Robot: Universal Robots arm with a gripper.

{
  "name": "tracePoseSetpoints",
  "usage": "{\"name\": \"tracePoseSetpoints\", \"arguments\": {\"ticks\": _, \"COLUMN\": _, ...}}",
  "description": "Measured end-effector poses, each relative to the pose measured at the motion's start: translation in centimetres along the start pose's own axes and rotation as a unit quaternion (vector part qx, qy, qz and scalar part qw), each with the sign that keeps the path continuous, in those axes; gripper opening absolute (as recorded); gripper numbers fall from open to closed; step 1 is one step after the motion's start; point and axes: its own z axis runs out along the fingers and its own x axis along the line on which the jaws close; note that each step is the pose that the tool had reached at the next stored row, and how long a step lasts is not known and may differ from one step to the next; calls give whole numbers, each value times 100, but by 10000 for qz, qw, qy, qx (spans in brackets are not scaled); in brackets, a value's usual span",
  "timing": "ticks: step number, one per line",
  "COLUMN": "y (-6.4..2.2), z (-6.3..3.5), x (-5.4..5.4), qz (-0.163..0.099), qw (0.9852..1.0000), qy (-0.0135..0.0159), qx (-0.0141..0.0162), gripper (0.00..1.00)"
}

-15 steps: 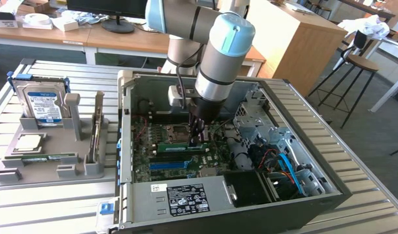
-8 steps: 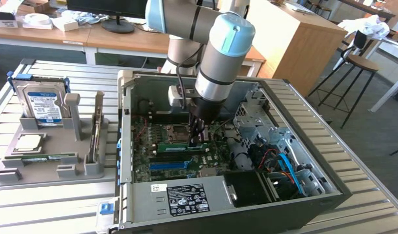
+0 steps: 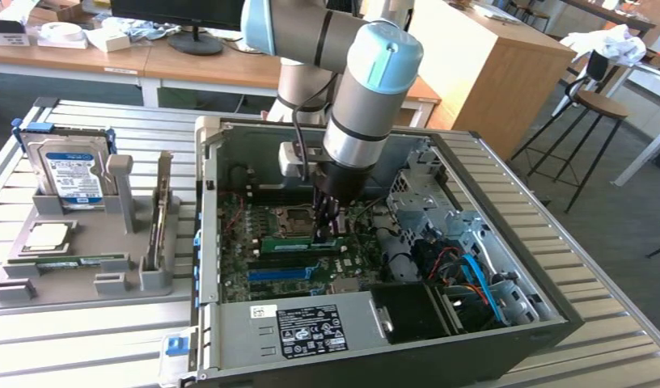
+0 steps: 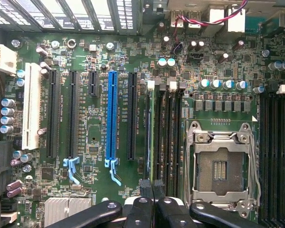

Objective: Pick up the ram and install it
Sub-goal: 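Insert the ram into the slot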

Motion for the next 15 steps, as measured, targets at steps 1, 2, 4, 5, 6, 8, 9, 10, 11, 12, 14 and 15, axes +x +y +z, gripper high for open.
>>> {"name": "tracePoseSetpoints", "arguments": {"ticks": 1, "y": 0, "z": 0, "x": 0, "qz": 0, "qw": 10000, "qy": 0, "qx": 0, "gripper": 11}}
{"name": "tracePoseSetpoints", "arguments": {"ticks": 2, "y": 0, "z": 0, "x": 0, "qz": 0, "qw": 10000, "qy": 0, "qx": 0, "gripper": 11}}
{"name": "tracePoseSetpoints", "arguments": {"ticks": 4, "y": 4, "z": 3, "x": 0, "qz": 0, "qw": 10000, "qy": 0, "qx": 3, "gripper": 11}}
{"name": "tracePoseSetpoints", "arguments": {"ticks": 5, "y": 8, "z": 4, "x": 0, "qz": 0, "qw": 10000, "qy": 0, "qx": 5, "gripper": 11}}
{"name": "tracePoseSetpoints", "arguments": {"ticks": 6, "y": 14, "z": 5, "x": 0, "qz": -1, "qw": 10000, "qy": 0, "qx": 8, "gripper": 11}}
{"name": "tracePoseSetpoints", "arguments": {"ticks": 8, "y": 25, "z": 8, "x": 0, "qz": -1, "qw": 10000, "qy": 0, "qx": 15, "gripper": 11}}
{"name": "tracePoseSetpoints", "arguments": {"ticks": 9, "y": 30, "z": 8, "x": -1, "qz": 0, "qw": 10000, "qy": 0, "qx": 18, "gripper": 11}}
{"name": "tracePoseSetpoints", "arguments": {"ticks": 10, "y": 31, "z": 8, "x": -1, "qz": -1, "qw": 10000, "qy": -1, "qx": 19, "gripper": 11}}
{"name": "tracePoseSetpoints", "arguments": {"ticks": 11, "y": 31, "z": 8, "x": -1, "qz": -1, "qw": 10000, "qy": -1, "qx": 18, "gripper": 11}}
{"name": "tracePoseSetpoints", "arguments": {"ticks": 12, "y": 31, "z": 8, "x": 0, "qz": -1, "qw": 10000, "qy": 0, "qx": 18, "gripper": 11}}
{"name": "tracePoseSetpoints", "arguments": {"ticks": 14, "y": 31, "z": 8, "x": 0, "qz": -1, "qw": 10000, "qy": 0, "qx": 18, "gripper": 11}}
{"name": "tracePoseSetpoints", "arguments": {"ticks": 15, "y": 31, "z": 8, "x": 0, "qz": 0, "qw": 10000, "qy": 0, "qx": 19, "gripper": 11}}
